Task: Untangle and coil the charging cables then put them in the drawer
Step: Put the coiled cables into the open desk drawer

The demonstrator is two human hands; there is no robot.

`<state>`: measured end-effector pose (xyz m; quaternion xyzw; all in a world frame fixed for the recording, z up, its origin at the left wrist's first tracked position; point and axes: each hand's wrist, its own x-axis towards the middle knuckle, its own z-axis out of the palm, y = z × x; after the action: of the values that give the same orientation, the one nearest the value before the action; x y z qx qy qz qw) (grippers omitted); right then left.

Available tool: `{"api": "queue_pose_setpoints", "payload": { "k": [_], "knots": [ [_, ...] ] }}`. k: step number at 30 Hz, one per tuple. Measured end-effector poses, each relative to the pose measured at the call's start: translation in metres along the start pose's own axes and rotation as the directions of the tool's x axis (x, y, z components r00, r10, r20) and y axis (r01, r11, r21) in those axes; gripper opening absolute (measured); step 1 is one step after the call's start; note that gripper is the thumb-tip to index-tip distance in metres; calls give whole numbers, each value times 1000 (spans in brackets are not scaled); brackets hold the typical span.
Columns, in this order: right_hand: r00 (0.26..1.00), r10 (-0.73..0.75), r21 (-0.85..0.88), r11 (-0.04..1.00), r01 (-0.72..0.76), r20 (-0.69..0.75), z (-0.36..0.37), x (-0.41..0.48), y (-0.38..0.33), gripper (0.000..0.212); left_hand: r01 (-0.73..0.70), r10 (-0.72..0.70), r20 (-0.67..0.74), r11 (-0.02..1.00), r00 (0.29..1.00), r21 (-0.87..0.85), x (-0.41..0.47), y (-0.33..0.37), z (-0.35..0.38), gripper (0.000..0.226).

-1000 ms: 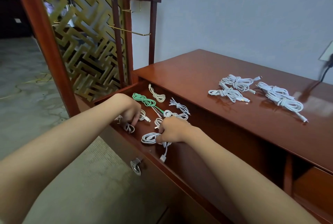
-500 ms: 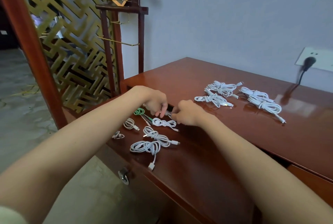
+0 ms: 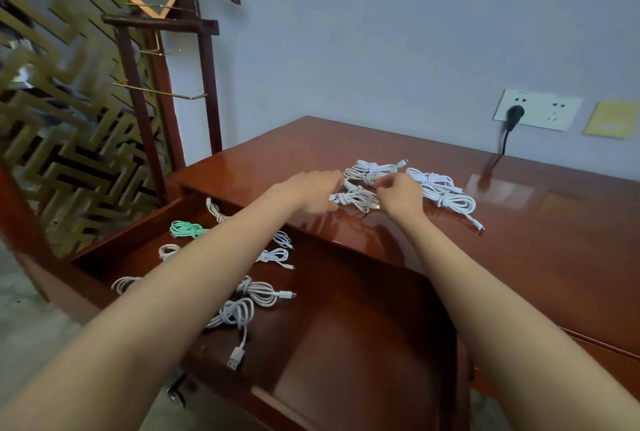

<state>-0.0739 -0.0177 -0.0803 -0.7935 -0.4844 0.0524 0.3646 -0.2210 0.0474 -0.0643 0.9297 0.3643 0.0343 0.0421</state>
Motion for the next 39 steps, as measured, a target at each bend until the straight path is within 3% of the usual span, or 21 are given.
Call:
{"api": "queue_pose_setpoints", "payload": {
  "k": [6,10,15,25,30,33,36,39],
  "knots": [
    [995,56,55,997,-61,85,17,9,15,36,6,-6,4,999,1000,-42,14,0,18,53],
    [991,50,39,998,-55,123,25,9,17,30,0,-5,-60,996,998,-91,12,-5,28,41],
    [995,44,21,999,-47,93,26,6,14,21,-53,6,-160,957,987,-287,6,-15,50,29],
    [999,40,222,974,-42,13,10,-31,24,18,-137,-34,-376,898,926,-418,-13,-11,70,27],
    [1000,3,271,962,4,-26,-3,-69,34,23,-203,103,-326,935,940,-291,-31,-6,60,18],
    [997,-43,280,958,60,-66,-10,-93,43,25,-291,166,-317,867,934,-404,-39,-1,45,25],
    [991,-88,297,948,115,-101,-16,-113,51,29,-183,207,-38,750,978,-635,-46,2,35,24],
    [981,-120,327,931,164,-150,-20,-133,59,41,-104,218,104,764,970,-637,-51,0,33,21]
  ]
}}
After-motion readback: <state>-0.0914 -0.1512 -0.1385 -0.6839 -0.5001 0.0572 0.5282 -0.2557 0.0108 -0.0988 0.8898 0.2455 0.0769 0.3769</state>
